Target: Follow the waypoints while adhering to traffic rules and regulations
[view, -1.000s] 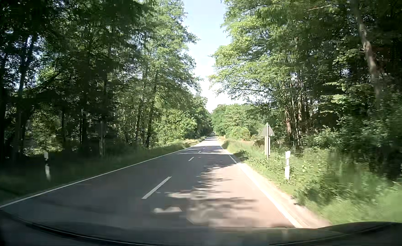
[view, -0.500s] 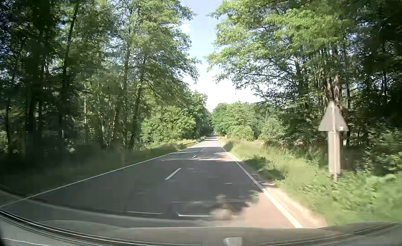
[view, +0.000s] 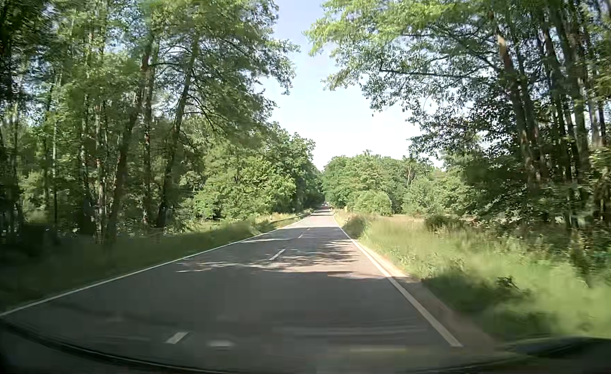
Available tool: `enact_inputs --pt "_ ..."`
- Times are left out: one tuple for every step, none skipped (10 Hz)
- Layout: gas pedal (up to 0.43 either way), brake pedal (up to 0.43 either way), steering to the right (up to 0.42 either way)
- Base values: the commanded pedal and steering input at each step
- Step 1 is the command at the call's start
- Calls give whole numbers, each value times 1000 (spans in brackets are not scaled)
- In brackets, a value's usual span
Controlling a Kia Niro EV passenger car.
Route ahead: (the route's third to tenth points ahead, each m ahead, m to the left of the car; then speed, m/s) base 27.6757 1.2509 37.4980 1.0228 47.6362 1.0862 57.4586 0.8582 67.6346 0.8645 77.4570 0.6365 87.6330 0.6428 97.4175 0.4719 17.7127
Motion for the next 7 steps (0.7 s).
enact_inputs --pt "39 30 0" --pt "39 30 0" --pt "39 30 0" --pt "39 30 0" --pt "39 30 0" --pt "39 30 -1" --pt "39 30 -1"
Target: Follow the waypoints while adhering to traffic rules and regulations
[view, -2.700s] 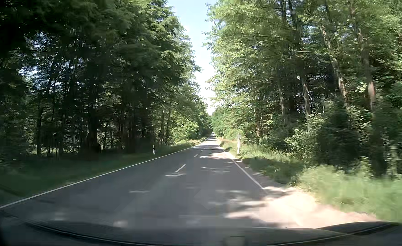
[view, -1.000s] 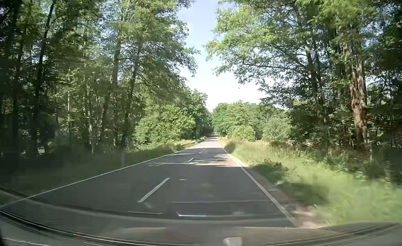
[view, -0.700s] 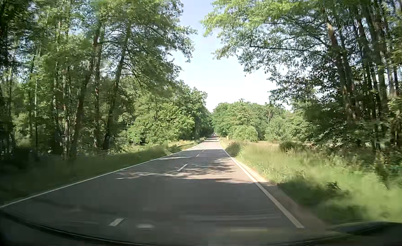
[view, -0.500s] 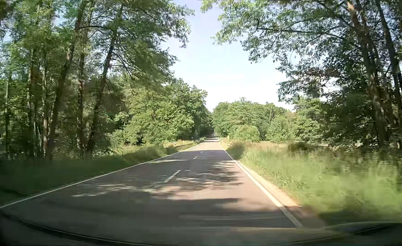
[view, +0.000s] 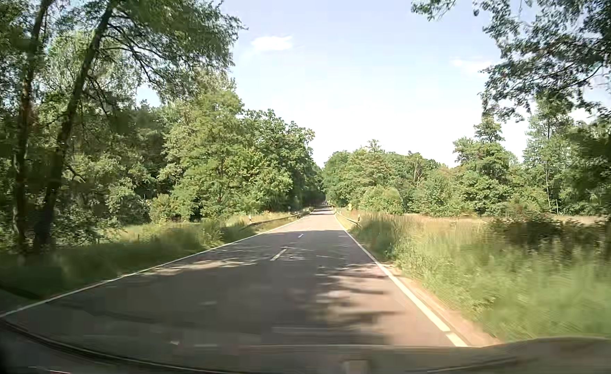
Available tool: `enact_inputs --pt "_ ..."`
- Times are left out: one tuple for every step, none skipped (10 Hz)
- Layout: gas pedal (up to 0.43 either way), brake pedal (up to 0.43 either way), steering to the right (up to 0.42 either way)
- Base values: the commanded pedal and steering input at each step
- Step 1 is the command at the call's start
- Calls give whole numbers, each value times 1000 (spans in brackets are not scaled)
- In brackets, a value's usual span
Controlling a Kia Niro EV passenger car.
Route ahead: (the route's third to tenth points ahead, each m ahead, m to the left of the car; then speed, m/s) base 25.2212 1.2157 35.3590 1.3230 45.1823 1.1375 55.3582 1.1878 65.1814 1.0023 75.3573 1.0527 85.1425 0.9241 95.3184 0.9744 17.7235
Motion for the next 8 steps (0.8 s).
enact_inputs --pt "39 30 -1" --pt "39 30 -1" --pt "39 30 -1" --pt "39 30 -1" --pt "39 30 -1" --pt "39 30 -1" --pt "39 30 -1" --pt "39 30 0"
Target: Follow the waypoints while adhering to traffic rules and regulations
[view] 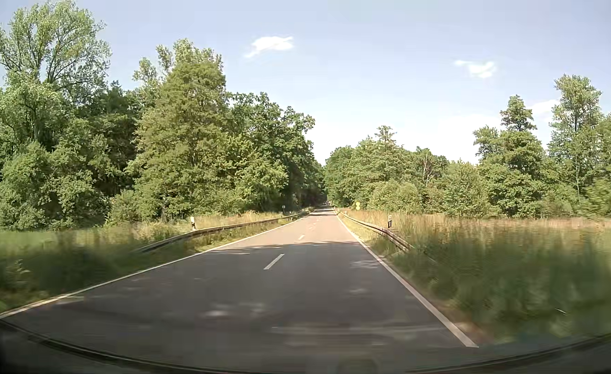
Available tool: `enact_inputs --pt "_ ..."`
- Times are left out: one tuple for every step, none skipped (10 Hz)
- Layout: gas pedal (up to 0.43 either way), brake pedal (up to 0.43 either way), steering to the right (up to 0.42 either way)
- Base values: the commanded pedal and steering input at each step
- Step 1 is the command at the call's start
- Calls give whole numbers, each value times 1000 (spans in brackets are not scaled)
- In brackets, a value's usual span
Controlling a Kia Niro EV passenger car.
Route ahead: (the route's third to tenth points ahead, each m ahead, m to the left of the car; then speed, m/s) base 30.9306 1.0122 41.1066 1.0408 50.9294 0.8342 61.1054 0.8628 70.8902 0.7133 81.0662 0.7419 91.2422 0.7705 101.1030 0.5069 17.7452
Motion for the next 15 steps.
enact_inputs --pt "39 30 0" --pt "39 30 1" --pt "39 30 1" --pt "39 30 1" --pt "39 30 1" --pt "39 30 2" --pt "39 30 2" --pt "39 30 2" --pt "39 30 2" --pt "39 30 2" --pt "39 30 1" --pt "39 30 1" --pt "39 30 1" --pt "39 30 1" --pt "39 30 1"
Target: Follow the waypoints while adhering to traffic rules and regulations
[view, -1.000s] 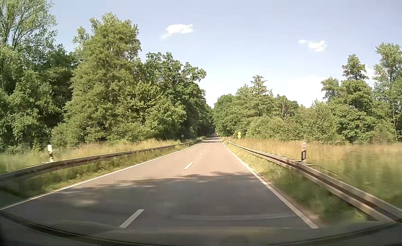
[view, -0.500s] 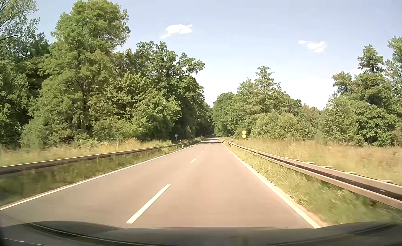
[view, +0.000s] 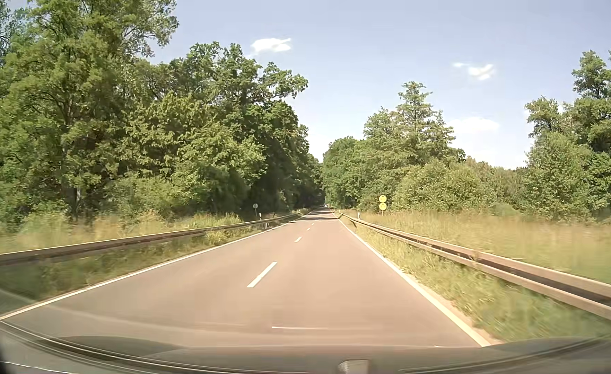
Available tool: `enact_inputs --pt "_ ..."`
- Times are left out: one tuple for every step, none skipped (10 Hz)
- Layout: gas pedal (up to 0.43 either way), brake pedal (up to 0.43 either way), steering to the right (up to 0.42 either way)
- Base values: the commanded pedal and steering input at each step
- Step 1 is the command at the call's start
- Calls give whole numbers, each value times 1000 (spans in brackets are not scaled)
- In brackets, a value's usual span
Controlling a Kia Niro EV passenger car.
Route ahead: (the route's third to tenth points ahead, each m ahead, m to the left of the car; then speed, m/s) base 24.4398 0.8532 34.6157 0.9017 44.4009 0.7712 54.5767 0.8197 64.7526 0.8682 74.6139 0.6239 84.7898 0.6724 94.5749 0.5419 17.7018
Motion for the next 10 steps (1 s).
enact_inputs --pt "39 30 1" --pt "39 30 1" --pt "39 30 1" --pt "39 30 1" --pt "39 30 1" --pt "39 30 1" --pt "39 30 1" --pt "39 30 1" --pt "39 30 1" --pt "39 30 1"
